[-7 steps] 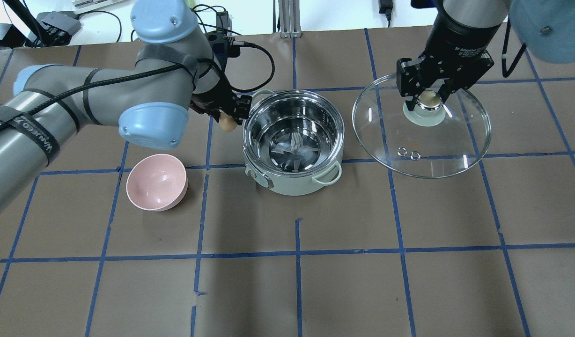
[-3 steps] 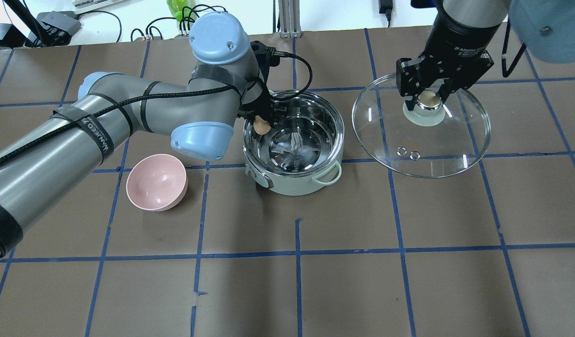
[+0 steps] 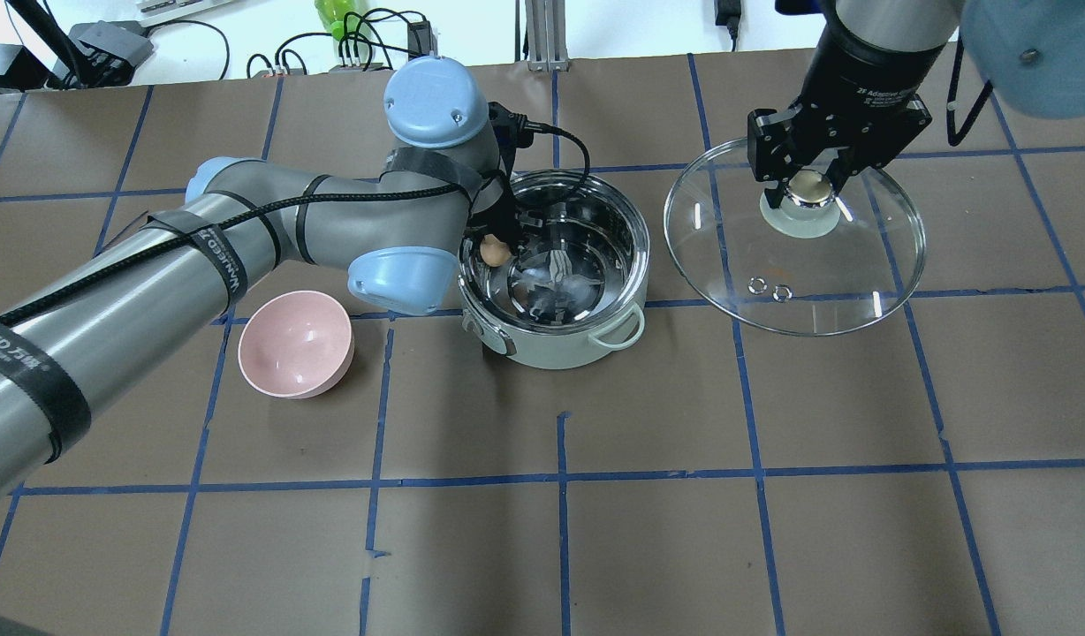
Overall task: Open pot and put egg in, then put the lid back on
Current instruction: 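Lower the egg into the pot and open the left gripper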
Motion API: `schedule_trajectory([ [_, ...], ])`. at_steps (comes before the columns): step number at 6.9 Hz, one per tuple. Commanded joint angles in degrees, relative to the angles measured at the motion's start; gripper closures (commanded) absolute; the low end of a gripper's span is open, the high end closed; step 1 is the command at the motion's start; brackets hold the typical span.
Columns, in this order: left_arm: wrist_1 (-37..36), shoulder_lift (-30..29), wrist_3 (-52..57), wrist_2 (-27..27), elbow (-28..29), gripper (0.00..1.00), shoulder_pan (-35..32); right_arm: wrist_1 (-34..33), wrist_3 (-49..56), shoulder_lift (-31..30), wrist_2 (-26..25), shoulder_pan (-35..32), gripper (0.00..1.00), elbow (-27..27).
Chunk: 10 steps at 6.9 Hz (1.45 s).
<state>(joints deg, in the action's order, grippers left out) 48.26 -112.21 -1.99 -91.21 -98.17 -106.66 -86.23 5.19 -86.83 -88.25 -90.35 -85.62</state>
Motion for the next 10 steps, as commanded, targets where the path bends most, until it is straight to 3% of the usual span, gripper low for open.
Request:
schedule_trajectory([
  [1,-0.9,-0.6,0.1,-0.2,-0.1,0.78,-1.5,0.1,0.0,0.0,0.0,0.0,0.90,0.0],
  [2,-0.9,-0.6,0.1,-0.2,-0.1,0.76,-1.6,0.1,-0.1,0.0,0.0,0.0,0.90,0.0],
  [3,-1.0,-0.4,0.1,-0.3,-0.2,0.27,-1.6,0.0,-0.1,0.0,0.0,0.0,0.90,0.0],
  [4,-1.0,0.3,0.2,-0.4,-0.2,0.09,-1.5,0.1,-0.1,0.0,-0.1,0.0,0.90,0.0],
  [5,-0.6,0.8,0.5,-0.6,1.0,0.02,-1.3,0.1,-0.1,0.1,0.0,0.0,0.90,0.0],
  [7,2.3,4.5,0.5,-1.5,1.6,0.00,1.7,0.1,-0.1,0.1,-0.1,0.0,0.90,0.0],
  [10,20.3,15.5,0.6,-1.0,2.1,0.00,11.5,-1.9,-0.4,1.5,-0.2,-0.5,0.89,1.6],
])
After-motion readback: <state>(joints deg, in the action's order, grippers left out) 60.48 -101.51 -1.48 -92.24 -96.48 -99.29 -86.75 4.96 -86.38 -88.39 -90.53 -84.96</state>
